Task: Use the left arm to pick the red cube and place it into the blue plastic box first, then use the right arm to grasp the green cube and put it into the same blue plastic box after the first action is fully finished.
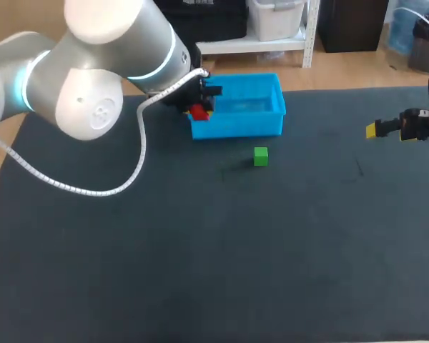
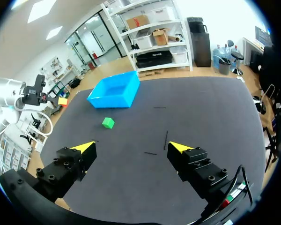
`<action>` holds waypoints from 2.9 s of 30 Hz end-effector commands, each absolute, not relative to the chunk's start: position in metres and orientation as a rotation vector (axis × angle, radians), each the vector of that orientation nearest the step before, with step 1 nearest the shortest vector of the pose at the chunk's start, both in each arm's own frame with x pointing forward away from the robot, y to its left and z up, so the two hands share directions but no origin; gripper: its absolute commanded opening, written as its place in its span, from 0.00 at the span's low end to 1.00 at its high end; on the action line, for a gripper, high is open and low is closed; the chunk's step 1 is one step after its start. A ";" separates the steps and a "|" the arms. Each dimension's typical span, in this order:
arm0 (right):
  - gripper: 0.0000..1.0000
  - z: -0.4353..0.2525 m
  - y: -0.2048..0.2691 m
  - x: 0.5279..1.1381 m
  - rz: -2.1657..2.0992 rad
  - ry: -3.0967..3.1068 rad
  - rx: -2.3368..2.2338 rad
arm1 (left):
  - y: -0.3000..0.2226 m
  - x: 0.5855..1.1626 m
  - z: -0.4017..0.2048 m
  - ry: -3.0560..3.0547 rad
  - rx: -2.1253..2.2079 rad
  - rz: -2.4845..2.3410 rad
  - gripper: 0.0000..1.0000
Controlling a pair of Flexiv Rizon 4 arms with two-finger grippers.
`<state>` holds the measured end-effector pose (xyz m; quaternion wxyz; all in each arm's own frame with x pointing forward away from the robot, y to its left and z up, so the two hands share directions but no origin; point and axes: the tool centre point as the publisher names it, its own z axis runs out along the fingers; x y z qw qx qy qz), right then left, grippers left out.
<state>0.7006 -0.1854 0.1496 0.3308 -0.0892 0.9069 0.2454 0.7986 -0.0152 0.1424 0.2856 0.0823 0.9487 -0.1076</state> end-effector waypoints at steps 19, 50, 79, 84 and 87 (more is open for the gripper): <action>1.00 0.149 -0.186 0.701 0.643 2.371 -0.235 | -0.049 0.907 0.125 2.550 0.243 -0.269 0.00; 1.00 0.149 -0.186 0.701 0.643 2.371 -0.235 | -0.044 0.960 0.086 2.607 0.188 -0.206 0.00; 1.00 0.149 -0.186 0.701 0.643 2.371 -0.235 | -0.019 0.904 0.116 2.602 0.348 -0.239 1.00; 1.00 0.149 -0.186 0.701 0.643 2.371 -0.235 | -0.004 0.870 0.121 2.608 0.427 -0.229 1.00; 1.00 0.149 -0.186 0.701 0.643 2.371 -0.235 | 0.007 0.852 0.125 2.616 0.441 -0.254 1.00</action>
